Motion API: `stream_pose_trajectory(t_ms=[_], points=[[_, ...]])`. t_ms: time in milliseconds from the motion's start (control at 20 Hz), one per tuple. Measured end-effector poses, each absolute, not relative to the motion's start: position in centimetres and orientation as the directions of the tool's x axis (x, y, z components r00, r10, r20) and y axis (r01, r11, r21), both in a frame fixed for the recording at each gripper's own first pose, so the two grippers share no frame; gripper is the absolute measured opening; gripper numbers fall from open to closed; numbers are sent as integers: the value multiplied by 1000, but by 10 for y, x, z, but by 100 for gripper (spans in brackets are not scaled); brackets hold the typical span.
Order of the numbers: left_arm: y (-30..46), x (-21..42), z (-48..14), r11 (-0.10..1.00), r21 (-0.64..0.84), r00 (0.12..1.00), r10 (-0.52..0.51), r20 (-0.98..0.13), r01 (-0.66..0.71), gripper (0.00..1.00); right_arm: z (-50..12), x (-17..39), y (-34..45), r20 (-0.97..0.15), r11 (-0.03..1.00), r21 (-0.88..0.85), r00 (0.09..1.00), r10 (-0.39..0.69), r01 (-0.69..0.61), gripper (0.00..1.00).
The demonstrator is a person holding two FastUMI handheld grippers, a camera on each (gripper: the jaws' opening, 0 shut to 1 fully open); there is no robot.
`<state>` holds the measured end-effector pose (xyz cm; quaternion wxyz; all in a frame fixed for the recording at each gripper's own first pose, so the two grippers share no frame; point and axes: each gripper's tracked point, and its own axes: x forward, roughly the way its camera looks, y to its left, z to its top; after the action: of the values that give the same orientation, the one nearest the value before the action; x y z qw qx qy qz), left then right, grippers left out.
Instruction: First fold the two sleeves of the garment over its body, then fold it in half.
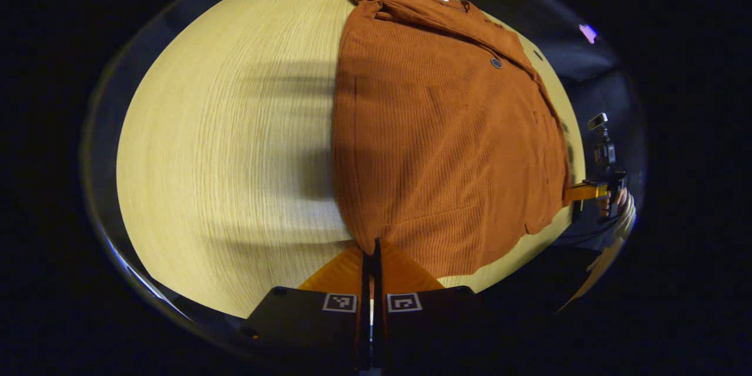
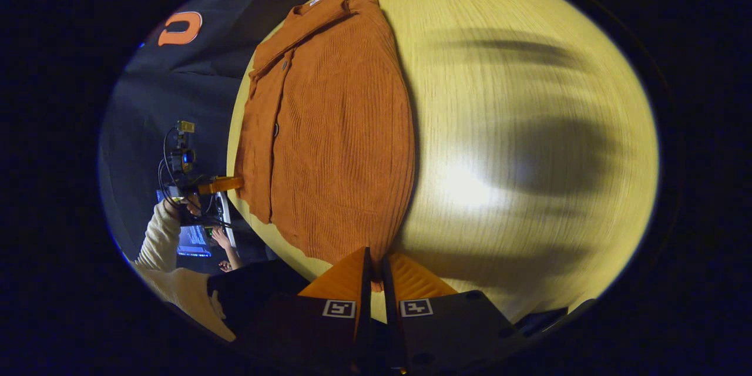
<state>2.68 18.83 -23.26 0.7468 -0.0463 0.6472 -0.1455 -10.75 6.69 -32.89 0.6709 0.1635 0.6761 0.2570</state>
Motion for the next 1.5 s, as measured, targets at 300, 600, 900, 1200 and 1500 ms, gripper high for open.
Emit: stream_pose_trajectory(t_ms=[300, 600, 900, 1200, 1500], points=[[195, 40, -198, 986, -83, 259, -120, -958, 147, 3, -316, -100, 69, -800, 780, 586, -4, 600, -218, 13], [170, 80, -105, 976, -112, 397, -180, -900, 188, 3, -246, -71, 78, -676, 662, 684, 76, 733, -307, 13], [150, 140, -21, 958, -180, 497, -270, -825, 222, 3, -155, 19, 101, -585, 615, 683, 210, 783, -394, 13], [150, 250, 27, 926, -262, 564, -375, -736, 273, 3, -95, 137, 126, -545, 672, 640, 396, 739, -374, 13], [141, 385, 23, 899, -339, 610, -436, -661, 276, 3, -108, 266, 146, -588, 768, 575, 512, 627, -280, 12]])
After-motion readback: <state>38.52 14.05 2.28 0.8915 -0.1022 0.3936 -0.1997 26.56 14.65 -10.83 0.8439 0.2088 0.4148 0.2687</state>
